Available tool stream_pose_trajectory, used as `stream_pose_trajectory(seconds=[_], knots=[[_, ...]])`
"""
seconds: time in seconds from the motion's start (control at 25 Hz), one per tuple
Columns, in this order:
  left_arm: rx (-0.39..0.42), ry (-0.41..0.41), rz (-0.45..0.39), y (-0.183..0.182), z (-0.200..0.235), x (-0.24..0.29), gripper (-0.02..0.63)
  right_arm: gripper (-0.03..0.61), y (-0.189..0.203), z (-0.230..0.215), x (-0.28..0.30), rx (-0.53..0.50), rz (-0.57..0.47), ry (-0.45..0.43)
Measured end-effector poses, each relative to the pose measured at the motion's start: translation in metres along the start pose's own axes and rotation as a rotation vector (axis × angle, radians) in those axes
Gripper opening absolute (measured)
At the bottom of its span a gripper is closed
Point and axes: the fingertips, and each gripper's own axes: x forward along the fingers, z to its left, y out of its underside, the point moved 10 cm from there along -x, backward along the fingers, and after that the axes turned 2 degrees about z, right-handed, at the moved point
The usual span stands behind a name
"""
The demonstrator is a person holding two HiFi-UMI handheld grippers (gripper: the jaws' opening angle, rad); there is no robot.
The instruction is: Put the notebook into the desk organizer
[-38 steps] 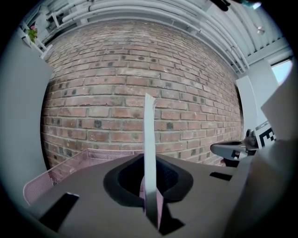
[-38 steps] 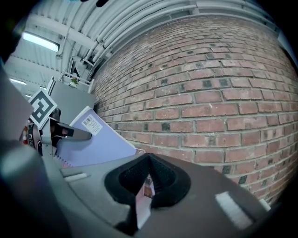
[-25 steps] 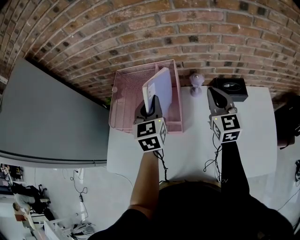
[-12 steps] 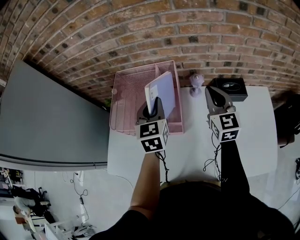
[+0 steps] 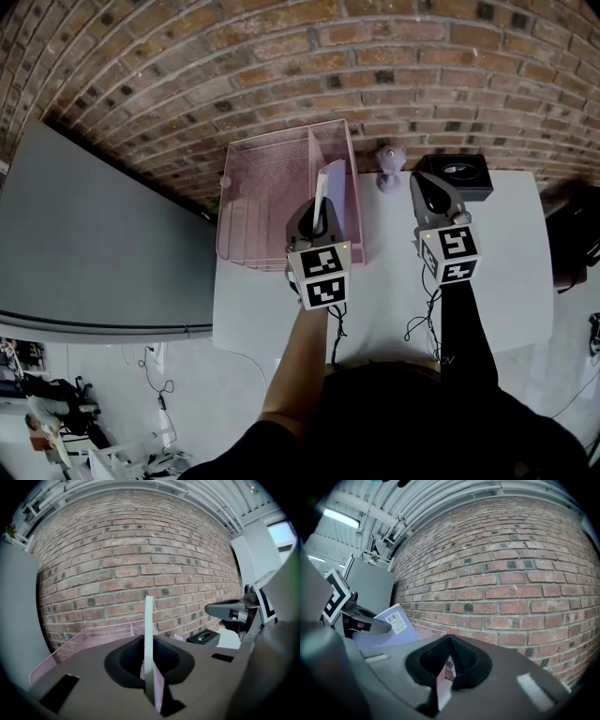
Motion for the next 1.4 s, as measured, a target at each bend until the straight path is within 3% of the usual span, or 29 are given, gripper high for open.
stream_pose_trajectory(seconds=[0.52, 1.4], knots=[[0.016, 0.018, -0.008, -0.011, -0.020, -0.005, 0.038, 0.000, 0.001, -0.003, -0.002, 0.003, 0.002, -0.003], [-0.104, 0.018, 0.042, 0.002, -0.032, 0.041, 0.040, 0.000, 0.012, -0.031, -0.012, 0.025, 0.021, 0.034]])
